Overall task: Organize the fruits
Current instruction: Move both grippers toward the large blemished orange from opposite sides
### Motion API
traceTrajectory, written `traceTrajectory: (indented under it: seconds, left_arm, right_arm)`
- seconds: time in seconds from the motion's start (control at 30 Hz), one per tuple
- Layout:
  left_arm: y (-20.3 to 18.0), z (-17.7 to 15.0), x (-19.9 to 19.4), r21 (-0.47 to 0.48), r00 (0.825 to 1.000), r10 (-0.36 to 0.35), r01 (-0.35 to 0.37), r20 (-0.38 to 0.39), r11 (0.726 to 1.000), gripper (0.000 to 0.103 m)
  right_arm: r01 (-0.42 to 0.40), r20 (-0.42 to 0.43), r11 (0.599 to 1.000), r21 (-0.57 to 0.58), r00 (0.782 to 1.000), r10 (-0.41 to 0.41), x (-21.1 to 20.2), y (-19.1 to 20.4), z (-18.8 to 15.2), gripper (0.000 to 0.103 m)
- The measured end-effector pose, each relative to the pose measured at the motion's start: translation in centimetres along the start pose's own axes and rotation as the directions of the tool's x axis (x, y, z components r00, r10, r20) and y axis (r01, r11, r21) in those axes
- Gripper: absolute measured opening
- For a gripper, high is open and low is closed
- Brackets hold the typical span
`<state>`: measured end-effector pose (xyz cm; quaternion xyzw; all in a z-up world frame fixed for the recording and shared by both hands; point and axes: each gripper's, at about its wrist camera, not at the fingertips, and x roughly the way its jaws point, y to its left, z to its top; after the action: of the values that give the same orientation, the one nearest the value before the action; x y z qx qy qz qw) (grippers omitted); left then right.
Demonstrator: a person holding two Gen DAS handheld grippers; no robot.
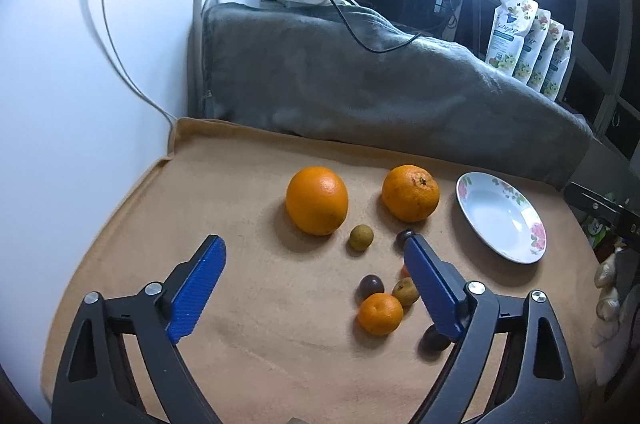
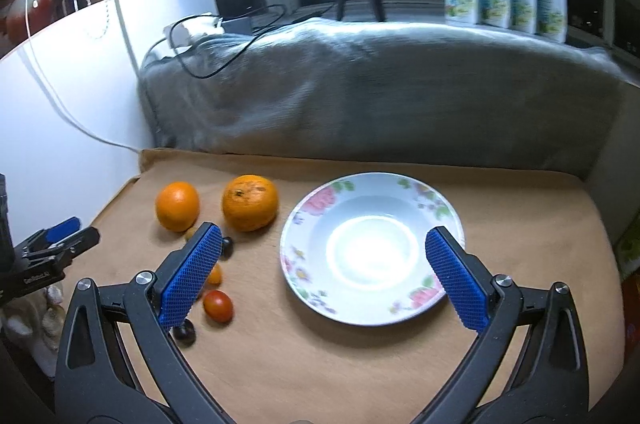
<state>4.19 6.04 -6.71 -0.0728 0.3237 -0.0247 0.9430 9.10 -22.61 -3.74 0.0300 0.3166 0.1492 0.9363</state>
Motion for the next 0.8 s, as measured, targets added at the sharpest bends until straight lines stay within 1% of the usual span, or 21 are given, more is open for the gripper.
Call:
traceTrajectory:
  seconds: [0.07, 0.13, 0.27, 0.3, 0.33, 0.43, 0.53, 0.63, 0.73, 0.8]
  left_arm:
    - [-0.3, 0.1, 0.3, 0.003, 1.0, -0.023, 0.023, -0.006, 1.0, 0.085]
    - [-0.7, 0.4, 0.7, 0.005, 0.999, -0.052, 0.052, -0.016, 0.999, 0.082]
    - [-2.0, 0.8, 2.1, 0.012, 0.992, -0.115, 0.115, -0.046, 0.993, 0.079]
    - [-2.3, 0.9, 2.4, 0.016, 0.991, -0.127, 0.128, -0.052, 0.992, 0.078]
    - [-2.7, 1.0, 2.9, 0.02, 0.987, -0.146, 0.148, -0.062, 0.989, 0.076]
    - [-3.6, 1.4, 4.4, 0.02, 0.978, -0.186, 0.189, -0.093, 0.982, 0.07]
    - [-4.2, 1.7, 5.9, 0.005, 0.965, -0.231, 0.233, -0.126, 0.972, 0.068]
    - [-4.8, 2.1, 7.4, -0.006, 0.952, -0.262, 0.265, -0.156, 0.964, 0.065]
    - [-5.1, 2.4, 9.0, -0.032, 0.939, -0.289, 0.289, -0.187, 0.957, 0.064]
    - [-5.1, 2.6, 10.0, -0.051, 0.928, -0.307, 0.304, -0.209, 0.951, 0.06]
  right_arm:
    - [-0.039, -0.021, 0.999, -0.005, 0.999, 0.039, 1.1, 0.3, 0.7, 0.103]
    - [-0.078, -0.045, 0.997, -0.004, 0.996, 0.078, 2.0, 0.5, 1.3, 0.103]
    - [-0.172, -0.102, 0.985, 0.01, 0.98, 0.172, 4.4, 0.9, 2.6, 0.103]
    - [-0.188, -0.115, 0.982, 0.011, 0.975, 0.188, 5.0, 1.0, 3.0, 0.102]
    - [-0.199, -0.13, 0.98, 0.013, 0.971, 0.199, 5.7, 1.1, 3.3, 0.098]
    - [-0.258, -0.183, 0.965, 0.041, 0.948, 0.261, 7.9, 1.4, 4.1, 0.09]
    - [-0.298, -0.233, 0.953, 0.062, 0.924, 0.304, 10.3, 1.9, 4.6, 0.088]
    - [-0.319, -0.278, 0.945, 0.073, 0.903, 0.327, 12.5, 2.5, 4.8, 0.082]
    - [-0.331, -0.322, 0.94, 0.086, 0.883, 0.341, 14.7, 2.9, 5.0, 0.08]
    - [-0.334, -0.343, 0.938, 0.094, 0.873, 0.345, 16.0, 3.1, 5.1, 0.079]
